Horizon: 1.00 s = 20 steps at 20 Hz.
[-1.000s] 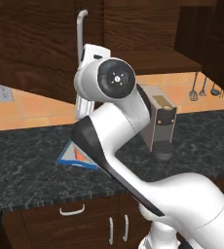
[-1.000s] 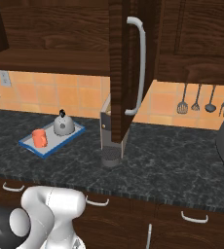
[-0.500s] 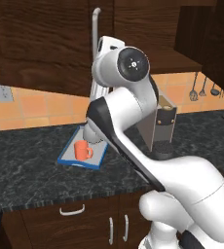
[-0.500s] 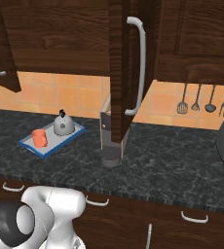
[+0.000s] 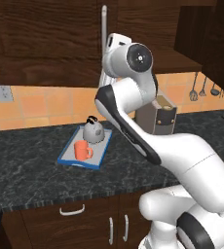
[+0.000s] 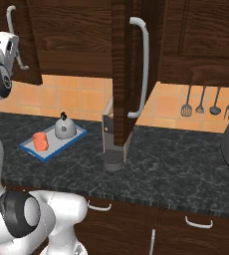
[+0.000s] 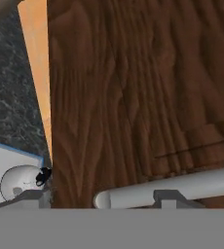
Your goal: Pick the kettle from the counter and place it on the tray. Then pick the mug from the cabinet and place it on the tray. Then close the cabinet doors.
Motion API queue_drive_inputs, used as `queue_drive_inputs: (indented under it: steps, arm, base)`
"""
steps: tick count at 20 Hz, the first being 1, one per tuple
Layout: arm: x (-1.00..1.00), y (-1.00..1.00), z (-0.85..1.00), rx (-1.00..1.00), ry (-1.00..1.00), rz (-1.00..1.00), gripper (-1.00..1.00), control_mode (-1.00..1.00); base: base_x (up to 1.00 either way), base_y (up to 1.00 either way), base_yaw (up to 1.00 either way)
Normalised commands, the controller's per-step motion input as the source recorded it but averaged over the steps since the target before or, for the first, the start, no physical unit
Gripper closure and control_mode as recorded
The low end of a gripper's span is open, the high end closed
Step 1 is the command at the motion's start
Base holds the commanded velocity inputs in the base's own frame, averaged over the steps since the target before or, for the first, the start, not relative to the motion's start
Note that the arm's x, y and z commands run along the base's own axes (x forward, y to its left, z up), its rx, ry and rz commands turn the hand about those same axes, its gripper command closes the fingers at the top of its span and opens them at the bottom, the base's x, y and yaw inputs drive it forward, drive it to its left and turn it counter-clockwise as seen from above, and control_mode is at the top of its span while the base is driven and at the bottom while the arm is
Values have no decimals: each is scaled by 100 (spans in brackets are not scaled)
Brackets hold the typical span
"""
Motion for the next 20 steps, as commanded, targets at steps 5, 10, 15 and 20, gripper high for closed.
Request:
queue_drive_inputs:
  steps: [5, 10, 15, 20]
  arm:
    - [95, -2, -12, 0, 0, 0, -100, -100]
    - [82, -7, 0, 2, 0, 0, -100, -100]
    - [68, -8, -1, 1, 0, 0, -100, -100]
    - [24, -32, -12, 0, 1, 0, -100, -100]
  base:
    - [0, 0, 0]
    - [0, 0, 0]
    - [0, 0, 0]
    - [0, 0, 0]
